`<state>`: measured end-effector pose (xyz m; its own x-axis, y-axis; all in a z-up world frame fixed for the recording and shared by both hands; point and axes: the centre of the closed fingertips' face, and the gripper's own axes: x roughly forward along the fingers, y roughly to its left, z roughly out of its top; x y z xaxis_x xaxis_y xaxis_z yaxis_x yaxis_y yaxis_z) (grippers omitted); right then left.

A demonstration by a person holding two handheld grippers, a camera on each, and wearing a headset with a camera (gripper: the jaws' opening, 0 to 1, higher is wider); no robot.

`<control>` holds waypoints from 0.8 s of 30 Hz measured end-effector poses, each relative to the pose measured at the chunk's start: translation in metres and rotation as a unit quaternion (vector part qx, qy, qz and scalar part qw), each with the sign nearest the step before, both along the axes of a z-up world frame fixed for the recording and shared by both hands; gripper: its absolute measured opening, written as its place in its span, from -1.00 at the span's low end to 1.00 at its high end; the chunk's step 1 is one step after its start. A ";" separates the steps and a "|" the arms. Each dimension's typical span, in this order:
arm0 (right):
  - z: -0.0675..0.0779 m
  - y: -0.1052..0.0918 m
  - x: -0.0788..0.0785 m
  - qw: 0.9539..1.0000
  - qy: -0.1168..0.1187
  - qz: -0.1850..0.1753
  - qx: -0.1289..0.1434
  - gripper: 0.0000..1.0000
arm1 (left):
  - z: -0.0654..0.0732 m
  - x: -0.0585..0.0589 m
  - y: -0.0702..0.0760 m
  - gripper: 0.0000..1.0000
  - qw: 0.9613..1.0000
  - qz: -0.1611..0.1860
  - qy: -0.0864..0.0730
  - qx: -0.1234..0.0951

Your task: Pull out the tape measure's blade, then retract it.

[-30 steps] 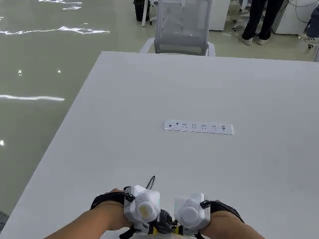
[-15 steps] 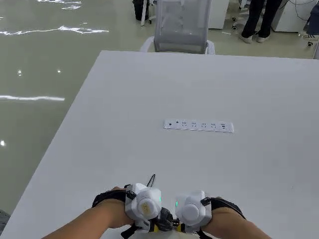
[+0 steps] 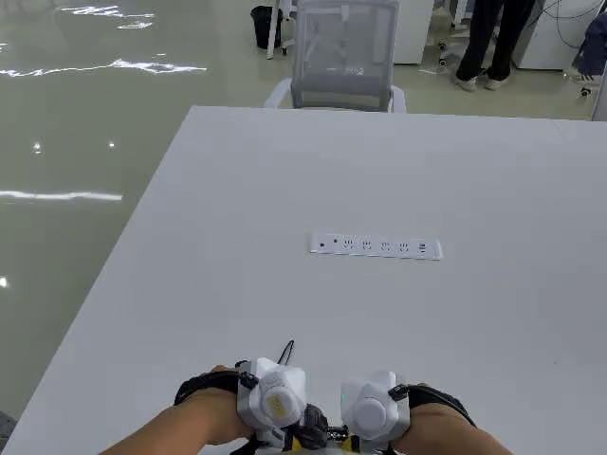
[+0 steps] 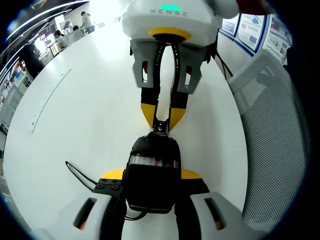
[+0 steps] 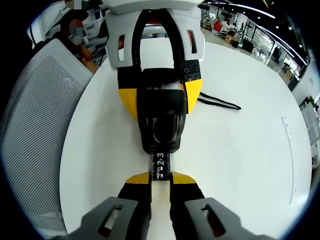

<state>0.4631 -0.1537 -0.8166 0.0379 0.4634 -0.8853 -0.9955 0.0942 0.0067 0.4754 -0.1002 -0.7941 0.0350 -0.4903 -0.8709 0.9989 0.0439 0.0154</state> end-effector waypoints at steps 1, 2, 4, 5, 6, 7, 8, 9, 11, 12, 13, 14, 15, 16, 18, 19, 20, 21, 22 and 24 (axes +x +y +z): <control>0.000 -0.001 0.000 1.000 0.000 -0.001 0.000 -0.77 | 0.000 0.000 0.000 -0.34 1.000 0.000 0.000 0.000; 0.000 -0.002 0.000 1.000 0.000 -0.001 -0.001 -0.77 | 0.000 0.000 0.000 -0.34 1.000 0.000 0.000 0.000; -0.001 -0.003 0.000 1.000 0.001 -0.002 -0.001 -0.77 | 0.000 0.000 0.000 -0.34 1.000 0.000 0.000 0.001; -0.001 -0.004 0.000 1.000 0.002 -0.002 -0.002 -0.77 | 0.000 0.000 -0.001 -0.34 1.000 0.000 0.000 0.001; -0.001 -0.004 0.000 1.000 0.002 -0.002 -0.002 -0.77 | 0.000 0.000 -0.001 -0.34 1.000 0.000 0.001 0.001; -0.001 -0.005 0.000 1.000 0.002 -0.002 -0.003 -0.77 | 0.000 0.000 -0.001 -0.34 1.000 0.000 0.001 0.001; -0.001 -0.005 0.000 1.000 0.001 -0.001 -0.003 -0.77 | -0.001 0.001 -0.001 -0.34 1.000 0.000 0.001 0.001; -0.001 -0.005 0.000 1.000 0.001 -0.001 -0.004 -0.77 | -0.001 0.001 -0.001 -0.34 1.000 0.000 0.001 0.001; -0.001 -0.007 0.000 1.000 0.001 0.000 -0.005 -0.77 | -0.001 0.001 -0.001 -0.34 1.000 -0.002 -0.001 0.002; -0.001 -0.007 0.000 1.000 0.002 0.000 -0.005 -0.77 | -0.001 0.001 -0.001 -0.34 1.000 -0.002 -0.001 0.002; -0.001 -0.008 0.000 1.000 0.002 -0.001 -0.005 -0.77 | -0.001 0.001 -0.001 -0.34 1.000 -0.002 -0.001 0.002; -0.001 -0.009 0.000 1.000 0.002 -0.001 -0.006 -0.77 | -0.001 0.001 -0.001 -0.34 1.000 -0.001 -0.001 0.001; -0.001 -0.010 -0.001 1.000 0.002 -0.002 -0.006 -0.77 | -0.001 0.001 -0.001 -0.34 1.000 -0.001 -0.001 0.001; -0.001 -0.010 -0.001 1.000 0.003 -0.002 -0.006 -0.77 | -0.001 0.001 -0.001 -0.34 1.000 -0.001 -0.001 0.001; 0.000 -0.011 -0.001 1.000 0.003 -0.001 -0.007 -0.77 | -0.001 0.001 -0.001 -0.34 1.000 0.000 -0.001 0.001; -0.002 -0.012 -0.001 1.000 0.002 -0.001 -0.008 -0.77 | -0.001 0.001 -0.001 -0.34 1.000 0.000 -0.001 0.002; -0.002 -0.012 -0.001 1.000 0.002 -0.001 -0.009 -0.77 | -0.001 0.001 -0.001 -0.34 1.000 0.000 -0.001 0.002; -0.001 -0.013 -0.001 1.000 0.001 0.000 -0.009 -0.77 | -0.001 0.001 -0.001 -0.34 1.000 -0.001 -0.001 0.002; -0.001 -0.013 -0.001 1.000 0.002 -0.001 -0.009 -0.77 | -0.001 0.001 -0.001 -0.34 1.000 -0.001 -0.001 0.002; -0.002 -0.015 -0.001 1.000 0.001 0.000 -0.010 -0.77 | -0.001 0.001 -0.001 -0.34 1.000 -0.002 -0.001 0.002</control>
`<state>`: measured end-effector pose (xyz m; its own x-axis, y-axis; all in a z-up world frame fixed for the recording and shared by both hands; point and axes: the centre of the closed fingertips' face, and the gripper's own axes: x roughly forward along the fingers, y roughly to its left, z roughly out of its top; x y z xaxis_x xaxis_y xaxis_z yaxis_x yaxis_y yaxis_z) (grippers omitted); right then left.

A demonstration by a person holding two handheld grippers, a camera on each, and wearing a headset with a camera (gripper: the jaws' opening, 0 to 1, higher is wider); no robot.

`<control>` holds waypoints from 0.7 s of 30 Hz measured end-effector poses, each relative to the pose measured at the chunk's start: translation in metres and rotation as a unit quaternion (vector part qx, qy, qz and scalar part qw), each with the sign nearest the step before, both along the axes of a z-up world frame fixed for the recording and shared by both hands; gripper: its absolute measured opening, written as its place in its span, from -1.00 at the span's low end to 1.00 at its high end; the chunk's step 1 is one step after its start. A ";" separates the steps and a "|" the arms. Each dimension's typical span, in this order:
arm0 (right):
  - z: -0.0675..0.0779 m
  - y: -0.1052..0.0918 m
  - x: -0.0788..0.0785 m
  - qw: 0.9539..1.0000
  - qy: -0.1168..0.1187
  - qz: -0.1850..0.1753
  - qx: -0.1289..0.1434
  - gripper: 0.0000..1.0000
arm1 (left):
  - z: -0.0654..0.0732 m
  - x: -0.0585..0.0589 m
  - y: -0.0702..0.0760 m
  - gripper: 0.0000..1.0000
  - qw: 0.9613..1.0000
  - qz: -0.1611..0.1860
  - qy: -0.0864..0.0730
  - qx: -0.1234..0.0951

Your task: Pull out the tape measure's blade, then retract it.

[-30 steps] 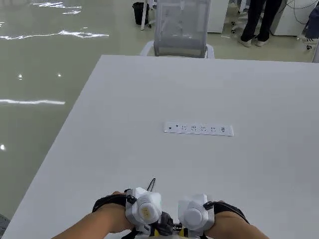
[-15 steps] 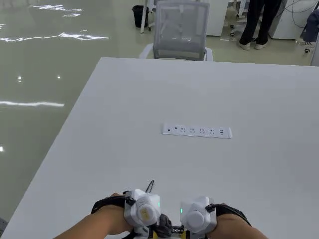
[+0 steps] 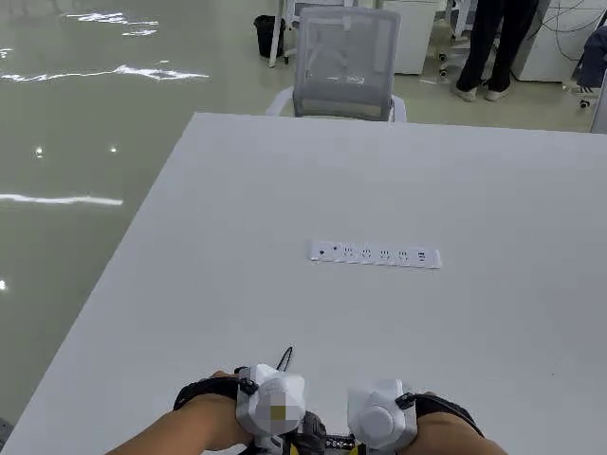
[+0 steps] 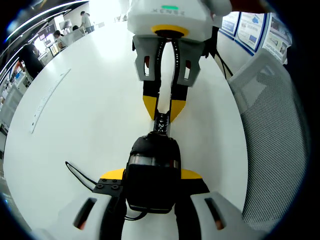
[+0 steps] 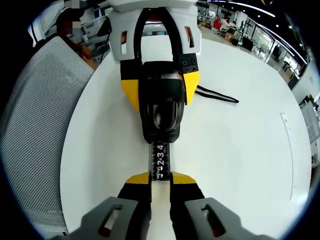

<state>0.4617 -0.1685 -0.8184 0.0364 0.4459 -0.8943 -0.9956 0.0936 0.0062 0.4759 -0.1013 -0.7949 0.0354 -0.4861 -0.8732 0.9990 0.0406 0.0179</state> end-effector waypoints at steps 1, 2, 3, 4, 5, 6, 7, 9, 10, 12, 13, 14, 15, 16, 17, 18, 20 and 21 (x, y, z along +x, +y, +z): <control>0.000 -0.001 0.000 1.000 0.000 0.000 -0.001 -0.77 | 0.000 0.000 0.000 -0.34 1.000 0.000 0.000 0.000; 0.000 -0.002 0.000 1.000 0.000 0.000 -0.001 -0.77 | 0.000 0.000 0.000 -0.34 1.000 -0.001 0.000 0.000; 0.001 -0.002 0.000 1.000 0.000 0.000 -0.002 -0.77 | 0.000 0.000 0.000 -0.34 1.000 -0.001 0.000 0.001; 0.001 -0.003 0.000 1.000 0.000 0.000 -0.002 -0.77 | 0.000 0.000 0.000 -0.34 1.000 -0.001 0.001 0.001; 0.001 -0.003 -0.001 1.000 0.000 0.000 -0.003 -0.77 | 0.000 0.000 0.000 -0.34 1.000 -0.001 0.001 0.001; 0.000 -0.004 0.000 1.000 0.001 -0.001 -0.003 -0.77 | 0.000 0.000 0.000 -0.34 1.000 -0.001 0.001 0.001; 0.001 -0.004 -0.001 1.000 0.001 -0.001 -0.003 -0.77 | 0.000 0.000 0.001 -0.34 1.000 -0.001 0.001 0.001; 0.001 -0.005 -0.001 1.000 0.002 -0.002 -0.004 -0.77 | 0.000 0.000 0.001 -0.34 1.000 -0.001 0.002 0.001; 0.001 -0.006 -0.001 1.000 0.002 -0.003 -0.004 -0.77 | 0.000 0.000 0.001 -0.34 1.000 -0.001 0.002 0.001; 0.001 -0.007 -0.001 1.000 0.002 -0.003 -0.004 -0.77 | 0.000 0.000 0.001 -0.34 1.000 -0.001 0.002 0.001; 0.000 -0.007 -0.001 1.000 0.002 -0.003 -0.004 -0.77 | 0.000 0.000 0.001 -0.34 1.000 -0.001 0.002 0.001; 0.000 -0.009 -0.001 1.000 0.002 -0.003 -0.004 -0.77 | 0.000 0.000 0.001 -0.34 1.000 -0.001 0.002 0.001; 0.000 -0.009 -0.001 1.000 0.002 -0.002 -0.004 -0.77 | 0.000 0.000 0.001 -0.34 1.000 -0.001 0.002 0.001; 0.000 -0.010 -0.001 1.000 0.003 -0.003 -0.003 -0.77 | 0.000 0.000 0.001 -0.34 1.000 0.000 0.001 0.000; 0.000 -0.010 -0.001 1.000 0.003 -0.004 -0.003 -0.77 | 0.000 0.000 0.001 -0.34 1.000 0.000 0.001 0.000; 0.000 -0.011 -0.001 1.000 0.003 -0.005 -0.003 -0.77 | 0.000 0.000 0.001 -0.34 1.000 0.000 0.001 0.000; 0.000 -0.012 -0.001 1.000 0.003 -0.006 -0.004 -0.78 | 0.000 0.000 0.001 -0.34 1.000 -0.001 0.001 0.000; 0.001 -0.012 -0.001 1.000 0.003 -0.006 -0.005 -0.77 | 0.000 0.000 0.001 -0.34 1.000 -0.001 0.001 0.000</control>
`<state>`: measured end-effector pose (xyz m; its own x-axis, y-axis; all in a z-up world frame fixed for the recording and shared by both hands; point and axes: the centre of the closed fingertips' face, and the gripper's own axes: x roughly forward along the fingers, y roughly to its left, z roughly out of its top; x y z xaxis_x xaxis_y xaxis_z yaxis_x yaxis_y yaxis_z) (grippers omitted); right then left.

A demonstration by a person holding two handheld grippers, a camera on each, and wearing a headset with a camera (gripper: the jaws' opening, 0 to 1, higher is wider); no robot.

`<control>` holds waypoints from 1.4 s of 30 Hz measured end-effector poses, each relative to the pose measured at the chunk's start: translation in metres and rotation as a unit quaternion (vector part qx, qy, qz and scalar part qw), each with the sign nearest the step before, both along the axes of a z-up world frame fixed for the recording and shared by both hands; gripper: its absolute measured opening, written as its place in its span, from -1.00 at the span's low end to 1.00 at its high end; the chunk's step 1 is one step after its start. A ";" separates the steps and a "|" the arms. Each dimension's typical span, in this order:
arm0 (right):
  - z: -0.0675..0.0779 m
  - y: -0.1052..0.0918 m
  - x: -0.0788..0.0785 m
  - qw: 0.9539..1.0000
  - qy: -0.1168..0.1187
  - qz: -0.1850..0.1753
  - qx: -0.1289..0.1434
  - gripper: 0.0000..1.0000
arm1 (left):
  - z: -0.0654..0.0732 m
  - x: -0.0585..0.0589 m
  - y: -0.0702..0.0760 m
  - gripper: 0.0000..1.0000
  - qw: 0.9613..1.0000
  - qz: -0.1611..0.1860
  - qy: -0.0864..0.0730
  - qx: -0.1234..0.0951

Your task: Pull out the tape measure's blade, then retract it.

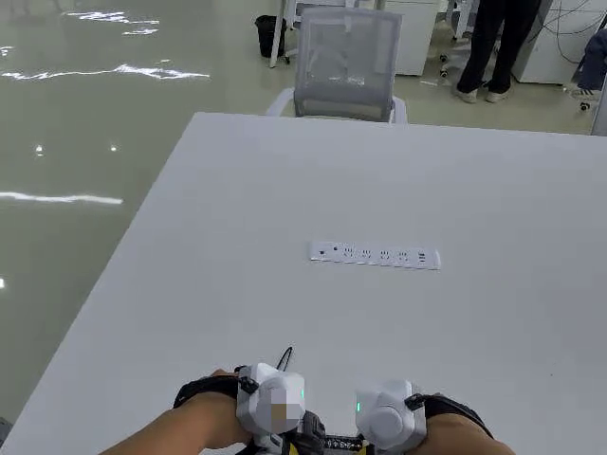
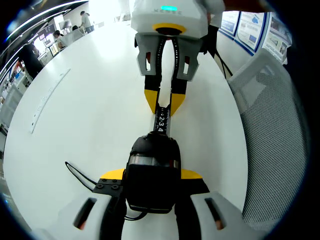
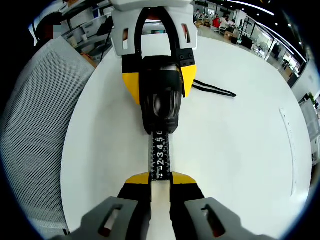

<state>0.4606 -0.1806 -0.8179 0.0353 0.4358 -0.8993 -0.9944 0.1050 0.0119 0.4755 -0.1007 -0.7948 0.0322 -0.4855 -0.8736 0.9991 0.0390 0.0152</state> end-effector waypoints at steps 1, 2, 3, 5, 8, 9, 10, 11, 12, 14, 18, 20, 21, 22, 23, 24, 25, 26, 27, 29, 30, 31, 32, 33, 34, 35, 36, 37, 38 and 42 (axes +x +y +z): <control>0.000 0.000 0.000 1.000 0.000 -0.001 0.000 -0.77 | 0.000 0.000 0.000 -0.34 1.000 0.000 0.000 0.000; 0.000 -0.001 0.000 1.000 0.001 -0.003 -0.001 -0.77 | 0.000 0.000 0.000 -0.34 1.000 0.000 0.000 0.000; 0.001 -0.001 0.000 1.000 0.002 -0.005 -0.002 -0.77 | 0.000 0.000 0.000 -0.34 1.000 0.000 0.000 0.001; 0.000 -0.003 0.000 1.000 0.001 -0.005 -0.004 -0.77 | 0.000 0.000 0.000 -0.34 1.000 0.001 0.000 0.001; 0.000 -0.005 0.000 1.000 0.001 -0.007 -0.004 -0.78 | 0.000 0.000 0.000 -0.34 1.000 0.001 0.000 0.002; 0.000 -0.006 0.000 1.000 0.001 -0.007 -0.004 -0.78 | 0.000 0.001 0.000 -0.34 1.000 0.001 0.000 0.002; 0.001 -0.007 -0.001 1.000 0.000 -0.007 -0.005 -0.78 | 0.000 0.001 0.000 -0.34 1.000 0.001 0.000 0.002; 0.001 -0.008 -0.001 1.000 0.000 -0.008 -0.005 -0.78 | 0.000 0.001 0.000 -0.34 1.000 0.001 0.000 0.001; 0.000 -0.009 0.000 1.000 0.000 -0.009 -0.005 -0.78 | 0.000 0.001 0.000 -0.34 1.000 0.001 0.000 0.001; 0.000 -0.011 0.000 1.000 0.001 -0.010 -0.006 -0.78 | 0.000 0.001 0.000 -0.34 1.000 0.002 0.000 0.001; 0.000 -0.015 0.000 1.000 0.001 -0.012 -0.008 -0.78 | 0.000 0.001 0.000 -0.34 1.000 0.002 0.001 0.002; 0.000 -0.016 -0.001 1.000 0.001 -0.012 -0.008 -0.78 | 0.000 0.001 0.000 -0.34 1.000 0.003 0.001 0.001; 0.000 -0.017 -0.001 1.000 0.001 -0.012 -0.008 -0.78 | 0.000 0.000 0.000 -0.34 1.000 0.003 0.001 0.001; 0.000 -0.017 -0.001 1.000 0.000 -0.012 -0.008 -0.78 | 0.000 0.000 0.000 -0.34 1.000 0.003 0.001 0.001; 0.001 -0.018 -0.001 1.000 0.000 -0.011 -0.008 -0.78 | 0.000 0.000 0.000 -0.34 1.000 0.003 0.001 0.001; 0.000 -0.018 -0.002 1.000 0.000 -0.011 -0.008 -0.78 | 0.000 0.000 0.000 -0.34 1.000 0.003 0.001 0.001; 0.000 -0.020 -0.002 1.000 -0.001 -0.011 -0.009 -0.78 | 0.000 0.000 0.000 -0.34 1.000 0.003 0.001 0.001; 0.001 -0.020 -0.003 1.000 -0.001 -0.011 -0.008 -0.78 | 0.000 0.000 0.000 -0.34 1.000 0.003 0.001 0.001; 0.002 -0.021 -0.003 1.000 -0.001 -0.011 -0.008 -0.78 | 0.000 0.000 0.000 -0.34 1.000 0.003 0.001 0.001; 0.002 -0.024 -0.003 1.000 0.000 -0.012 -0.008 -0.78 | 0.000 0.000 0.000 -0.34 1.000 0.004 0.001 0.001; 0.000 -0.026 -0.003 1.000 0.000 -0.013 -0.008 -0.78 | 0.000 0.000 0.000 -0.34 1.000 0.004 0.001 0.000; 0.000 -0.027 -0.003 1.000 0.000 -0.013 -0.009 -0.78 | 0.000 0.000 0.000 -0.34 1.000 0.004 0.001 0.000; 0.000 -0.027 -0.003 1.000 0.000 -0.012 -0.009 -0.78 | 0.000 0.000 0.000 -0.34 1.000 0.004 0.001 0.000; 0.000 -0.028 -0.003 1.000 0.000 -0.013 -0.010 -0.78 | 0.000 0.000 0.000 -0.34 1.000 0.004 0.001 0.000; 0.000 -0.029 -0.003 1.000 0.001 -0.013 -0.010 -0.78 | 0.000 0.000 0.000 -0.34 1.000 0.004 0.001 0.000; -0.001 -0.030 -0.003 1.000 0.002 -0.015 -0.010 -0.78 | 0.000 0.000 0.000 -0.34 1.000 0.004 0.001 0.000; 0.000 -0.030 -0.003 1.000 0.002 -0.015 -0.010 -0.78 | 0.000 0.000 0.000 -0.34 1.000 0.004 0.001 0.000; 0.000 -0.031 -0.003 1.000 0.002 -0.016 -0.010 -0.78 | 0.000 0.000 0.000 -0.34 1.000 0.004 0.001 0.000; 0.001 -0.031 -0.004 1.000 0.001 -0.015 -0.011 -0.78 | 0.000 0.000 0.000 -0.34 1.000 0.004 0.001 0.000; 0.000 -0.034 -0.003 1.000 0.001 -0.016 -0.012 -0.78 | 0.000 0.000 0.000 -0.34 1.000 0.004 0.001 0.000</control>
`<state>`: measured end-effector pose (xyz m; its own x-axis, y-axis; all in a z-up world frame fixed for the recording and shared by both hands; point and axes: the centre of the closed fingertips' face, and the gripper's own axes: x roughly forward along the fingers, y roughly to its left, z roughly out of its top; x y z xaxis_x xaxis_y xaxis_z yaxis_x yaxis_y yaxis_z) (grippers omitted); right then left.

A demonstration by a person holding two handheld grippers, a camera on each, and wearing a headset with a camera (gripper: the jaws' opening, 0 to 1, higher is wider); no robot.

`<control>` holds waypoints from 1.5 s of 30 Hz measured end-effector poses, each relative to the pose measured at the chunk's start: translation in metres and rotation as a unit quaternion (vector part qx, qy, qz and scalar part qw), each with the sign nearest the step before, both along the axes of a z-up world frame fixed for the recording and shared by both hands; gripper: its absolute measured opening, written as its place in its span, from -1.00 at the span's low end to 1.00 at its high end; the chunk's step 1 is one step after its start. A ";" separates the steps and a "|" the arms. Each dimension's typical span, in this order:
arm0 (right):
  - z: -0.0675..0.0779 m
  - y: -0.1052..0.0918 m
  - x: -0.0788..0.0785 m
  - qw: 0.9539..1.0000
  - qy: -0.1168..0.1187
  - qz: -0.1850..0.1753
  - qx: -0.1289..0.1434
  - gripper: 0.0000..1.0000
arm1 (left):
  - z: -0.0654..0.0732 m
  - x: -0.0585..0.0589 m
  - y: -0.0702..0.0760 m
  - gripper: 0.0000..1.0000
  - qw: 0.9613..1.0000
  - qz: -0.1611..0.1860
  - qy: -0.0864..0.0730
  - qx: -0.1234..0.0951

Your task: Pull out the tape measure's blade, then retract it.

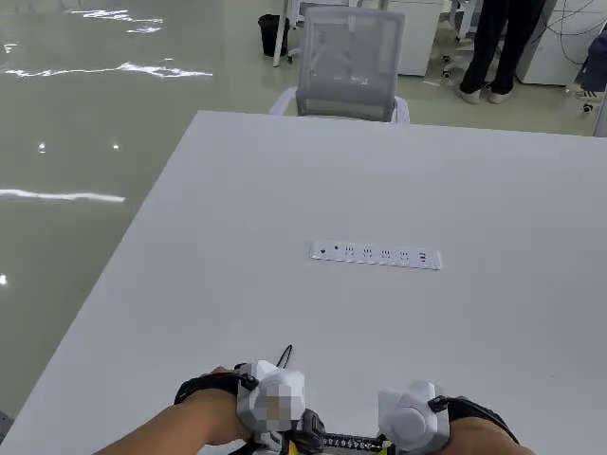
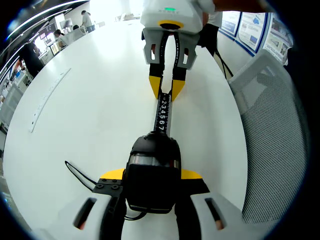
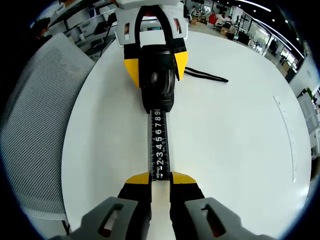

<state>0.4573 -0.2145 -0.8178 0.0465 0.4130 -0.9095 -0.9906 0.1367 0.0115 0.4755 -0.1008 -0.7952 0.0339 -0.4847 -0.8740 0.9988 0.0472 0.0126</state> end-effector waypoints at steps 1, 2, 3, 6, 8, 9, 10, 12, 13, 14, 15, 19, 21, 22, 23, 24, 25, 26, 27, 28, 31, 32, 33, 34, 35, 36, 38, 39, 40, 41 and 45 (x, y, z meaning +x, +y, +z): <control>0.000 -0.001 0.000 1.000 0.000 -0.001 0.000 -0.78 | 0.000 0.000 0.000 -0.34 1.000 0.000 0.000 0.000; 0.000 -0.001 0.000 1.000 0.000 -0.001 -0.001 -0.78 | 0.000 0.000 0.000 -0.34 1.000 0.000 0.000 0.000; 0.001 -0.002 -0.001 1.000 -0.001 0.000 -0.001 -0.78 | 0.000 0.000 0.000 -0.34 1.000 0.000 0.000 0.000; 0.000 -0.005 -0.001 1.000 -0.003 0.001 -0.002 -0.78 | 0.000 0.000 0.000 -0.34 1.000 0.000 0.000 0.000; 0.000 -0.007 -0.001 1.000 -0.005 0.001 -0.002 -0.78 | 0.000 0.000 0.000 -0.33 1.000 0.000 0.000 0.000; 0.000 -0.008 -0.001 1.000 -0.005 0.000 -0.002 -0.78 | 0.000 0.000 0.000 -0.33 1.000 0.000 0.000 0.000; 0.000 -0.008 -0.001 1.000 -0.004 0.000 -0.002 -0.78 | 0.000 0.000 0.000 -0.33 1.000 0.000 0.000 0.000; 0.001 -0.009 -0.002 1.000 -0.003 -0.003 -0.002 -0.78 | 0.000 0.000 0.000 -0.33 1.000 0.000 -0.001 0.001; 0.002 -0.010 -0.002 1.000 -0.003 -0.003 -0.002 -0.78 | -0.001 0.000 0.000 -0.33 1.000 0.000 -0.001 0.001; 0.000 -0.011 -0.001 1.000 -0.003 -0.003 -0.002 -0.78 | -0.001 0.000 0.000 -0.33 1.000 0.000 -0.001 0.001; -0.001 -0.011 -0.001 1.000 -0.003 -0.003 -0.002 -0.78 | -0.001 0.000 0.000 -0.33 1.000 0.000 -0.001 0.001; 0.000 -0.014 -0.002 1.000 -0.003 -0.002 -0.003 -0.78 | -0.001 0.000 0.000 -0.33 1.000 0.000 -0.001 0.002; -0.001 -0.016 -0.002 1.000 -0.003 -0.003 -0.003 -0.78 | -0.001 0.000 0.000 -0.34 1.000 -0.001 -0.002 0.003; 0.000 -0.017 -0.002 1.000 -0.003 -0.002 -0.003 -0.78 | -0.001 0.000 0.000 -0.34 1.000 -0.001 -0.002 0.003; 0.000 -0.018 -0.002 1.000 -0.003 -0.002 -0.003 -0.78 | -0.001 0.000 0.000 -0.34 1.000 0.000 -0.002 0.003; -0.001 -0.019 -0.002 1.000 -0.003 -0.003 -0.003 -0.78 | -0.001 -0.001 0.000 -0.34 1.000 0.000 -0.002 0.003; -0.001 -0.020 -0.002 1.000 -0.003 -0.003 -0.004 -0.78 | -0.001 -0.001 0.000 -0.34 1.000 0.000 -0.002 0.003; 0.000 -0.021 -0.002 1.000 -0.003 -0.003 -0.004 -0.78 | -0.001 -0.001 0.000 -0.34 1.000 -0.001 -0.002 0.004; 0.000 -0.021 -0.003 1.000 -0.003 -0.003 -0.004 -0.78 | -0.001 -0.001 0.000 -0.34 1.000 0.000 -0.002 0.004; 0.000 -0.022 -0.002 1.000 -0.002 -0.004 -0.004 -0.78 | -0.001 -0.001 0.000 -0.34 1.000 -0.001 -0.002 0.004; 0.000 -0.025 -0.003 1.000 -0.002 -0.007 -0.005 -0.78 | 0.000 -0.001 0.000 -0.34 1.000 -0.001 -0.002 0.005; 0.001 -0.025 -0.002 1.000 -0.002 -0.007 -0.006 -0.78 | 0.000 -0.002 0.000 -0.34 1.000 -0.001 -0.002 0.005; 0.001 -0.026 -0.002 1.000 -0.002 -0.008 -0.006 -0.78 | 0.000 -0.002 0.000 -0.34 1.000 -0.001 -0.002 0.005; 0.001 -0.027 -0.003 1.000 -0.002 -0.008 -0.007 -0.78 | 0.000 -0.002 0.000 -0.34 1.000 -0.001 -0.002 0.005; 0.001 -0.027 -0.003 1.000 -0.002 -0.008 -0.007 -0.78 | 0.000 -0.002 0.000 -0.34 1.000 -0.001 -0.001 0.005; 0.001 -0.028 -0.003 1.000 -0.002 -0.009 -0.007 -0.78 | 0.000 -0.002 0.000 -0.34 1.000 -0.001 -0.001 0.006; 0.000 -0.030 -0.002 1.000 -0.002 -0.010 -0.006 -0.78 | -0.001 -0.001 0.000 -0.33 1.000 0.000 -0.001 0.006; 0.000 -0.031 -0.002 1.000 -0.002 -0.011 -0.006 -0.78 | -0.001 -0.001 0.000 -0.34 1.000 0.000 -0.001 0.006; 0.000 -0.031 -0.002 1.000 -0.002 -0.011 -0.006 -0.78 | -0.001 -0.001 0.000 -0.33 1.000 0.000 -0.001 0.006; 0.000 -0.032 -0.002 1.000 -0.002 -0.011 -0.007 -0.78 | -0.001 -0.001 0.000 -0.33 1.000 0.000 -0.001 0.006; 0.001 -0.034 -0.003 1.000 -0.002 -0.012 -0.007 -0.78 | -0.001 -0.001 0.000 -0.33 1.000 0.000 0.000 0.006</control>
